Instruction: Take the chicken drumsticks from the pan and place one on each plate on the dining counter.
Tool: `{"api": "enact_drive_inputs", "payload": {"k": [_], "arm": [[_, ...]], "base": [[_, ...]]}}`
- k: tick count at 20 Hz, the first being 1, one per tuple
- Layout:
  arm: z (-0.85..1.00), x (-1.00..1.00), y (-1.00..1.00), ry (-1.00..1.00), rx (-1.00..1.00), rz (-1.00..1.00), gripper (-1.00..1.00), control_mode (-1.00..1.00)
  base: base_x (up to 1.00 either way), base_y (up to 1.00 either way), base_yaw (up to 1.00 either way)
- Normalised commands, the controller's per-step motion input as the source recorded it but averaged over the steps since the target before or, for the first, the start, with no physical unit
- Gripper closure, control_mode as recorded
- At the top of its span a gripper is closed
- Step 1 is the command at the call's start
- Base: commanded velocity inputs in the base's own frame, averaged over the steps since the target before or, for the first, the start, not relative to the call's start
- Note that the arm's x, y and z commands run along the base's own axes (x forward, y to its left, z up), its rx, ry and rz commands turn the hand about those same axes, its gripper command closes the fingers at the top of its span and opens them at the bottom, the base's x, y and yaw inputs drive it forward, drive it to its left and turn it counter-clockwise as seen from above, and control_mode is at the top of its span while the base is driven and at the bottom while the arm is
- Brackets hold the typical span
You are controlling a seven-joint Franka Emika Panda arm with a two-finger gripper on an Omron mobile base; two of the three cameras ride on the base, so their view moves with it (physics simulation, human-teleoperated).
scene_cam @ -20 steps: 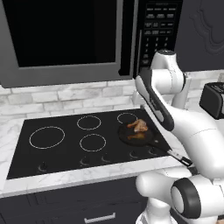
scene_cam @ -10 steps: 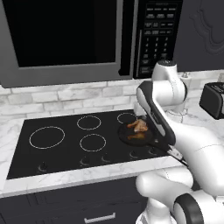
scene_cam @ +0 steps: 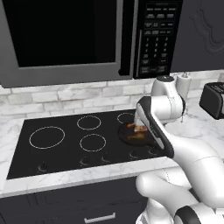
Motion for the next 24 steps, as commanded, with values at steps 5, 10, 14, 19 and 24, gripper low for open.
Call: {"api": "enact_drive_inputs", "payload": {"k": [5,10,14,19,24], "arm": [[-0.42,0.03,0.0,0.0,0.08,-0.34,-1.0,-1.0],[-0.32,0.12,0.0,0.0,0.14,-0.37,-1.0,-1.0],[-0.22,0.34,-0.01,0.0,0.17,-0.23,-1.0,-1.0],[-0.15,0.4,0.0,-0.01,0.05,-0.19,-1.0,-1.0],[-0.19,0.36,0.03,0.0,-0.07,-0.12,-1.0,-1.0]], "base": [[0.0,0.0,0.0],[0.0,0.0,0.0],[0.0,0.0,0.0],[0.0,0.0,0.0],[0.0,0.0,0.0]]}}
